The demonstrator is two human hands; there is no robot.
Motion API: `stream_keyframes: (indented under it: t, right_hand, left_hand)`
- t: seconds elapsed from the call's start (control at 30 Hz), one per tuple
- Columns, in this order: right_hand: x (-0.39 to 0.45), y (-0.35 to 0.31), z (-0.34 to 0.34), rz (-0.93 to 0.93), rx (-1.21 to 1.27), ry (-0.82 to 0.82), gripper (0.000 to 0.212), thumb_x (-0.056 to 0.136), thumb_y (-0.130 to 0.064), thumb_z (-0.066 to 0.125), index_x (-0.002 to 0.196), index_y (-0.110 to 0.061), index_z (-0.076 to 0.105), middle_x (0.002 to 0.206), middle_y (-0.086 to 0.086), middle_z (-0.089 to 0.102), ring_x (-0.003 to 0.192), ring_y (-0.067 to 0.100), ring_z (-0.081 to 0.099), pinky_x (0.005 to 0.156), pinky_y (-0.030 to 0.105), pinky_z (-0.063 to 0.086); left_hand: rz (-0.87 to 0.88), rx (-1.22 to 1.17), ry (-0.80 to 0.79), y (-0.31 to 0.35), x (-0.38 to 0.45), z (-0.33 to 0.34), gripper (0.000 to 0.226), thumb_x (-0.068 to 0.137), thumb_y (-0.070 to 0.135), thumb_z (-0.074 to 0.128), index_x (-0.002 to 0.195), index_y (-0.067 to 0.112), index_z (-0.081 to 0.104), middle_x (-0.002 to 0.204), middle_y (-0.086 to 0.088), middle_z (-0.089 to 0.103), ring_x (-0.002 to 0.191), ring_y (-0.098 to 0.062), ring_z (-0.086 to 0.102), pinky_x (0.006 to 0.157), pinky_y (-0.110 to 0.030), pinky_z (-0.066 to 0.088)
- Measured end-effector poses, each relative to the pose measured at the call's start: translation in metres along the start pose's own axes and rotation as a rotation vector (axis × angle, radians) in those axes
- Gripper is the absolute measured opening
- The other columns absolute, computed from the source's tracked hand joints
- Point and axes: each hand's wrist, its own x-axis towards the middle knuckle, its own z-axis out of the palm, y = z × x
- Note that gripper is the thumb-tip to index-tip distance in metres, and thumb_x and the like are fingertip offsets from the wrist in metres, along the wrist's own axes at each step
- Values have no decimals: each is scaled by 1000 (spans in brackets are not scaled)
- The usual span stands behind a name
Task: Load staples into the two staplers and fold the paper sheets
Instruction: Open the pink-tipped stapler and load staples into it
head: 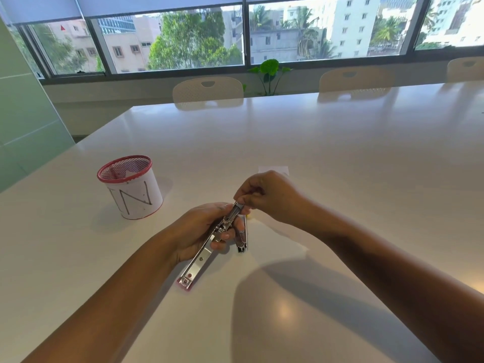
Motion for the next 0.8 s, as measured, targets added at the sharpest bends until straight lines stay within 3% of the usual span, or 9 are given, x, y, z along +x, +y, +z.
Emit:
stream_keyframes:
  t: [0.27, 0.5, 0.63, 0.8]
  right_hand:
    - [-6, -4, 2, -38, -16, -24, 10, 78, -13, 70, 87, -12, 74, 63, -18, 57, 54, -14, 54, 53, -1, 37]
    - [-5, 2, 2, -54, -80, 96, 17, 71, -23, 77, 85, -16, 70, 71, -15, 47, 64, 1, 44, 56, 6, 36]
    - [-6, 3, 3, -78, -51, 76, 14, 73, -25, 76, 79, -13, 70, 70, -15, 47, 61, 1, 43, 58, 6, 37]
    - [-5, 4, 4, -156, -65, 161, 16, 85, -25, 63, 91, -14, 72, 77, -10, 52, 65, -3, 48, 62, 3, 37]
  left_hand:
    - [6, 54, -20, 1, -2, 6, 28, 97, 16, 25, 90, -1, 47, 49, -2, 58, 36, -7, 40, 34, -15, 28]
    - [15, -29, 12, -1, 1, -3, 27, 96, 17, 31, 104, -1, 51, 68, -11, 63, 41, -10, 43, 35, -15, 34]
    - [29, -17, 35, -2, 2, -3, 26, 95, 16, 33, 103, -1, 51, 67, -11, 62, 41, -10, 42, 35, -15, 33]
    - [13, -127, 48, -1, 3, -9, 32, 87, 22, 39, 105, 1, 55, 68, -10, 59, 41, -8, 42, 33, -16, 33]
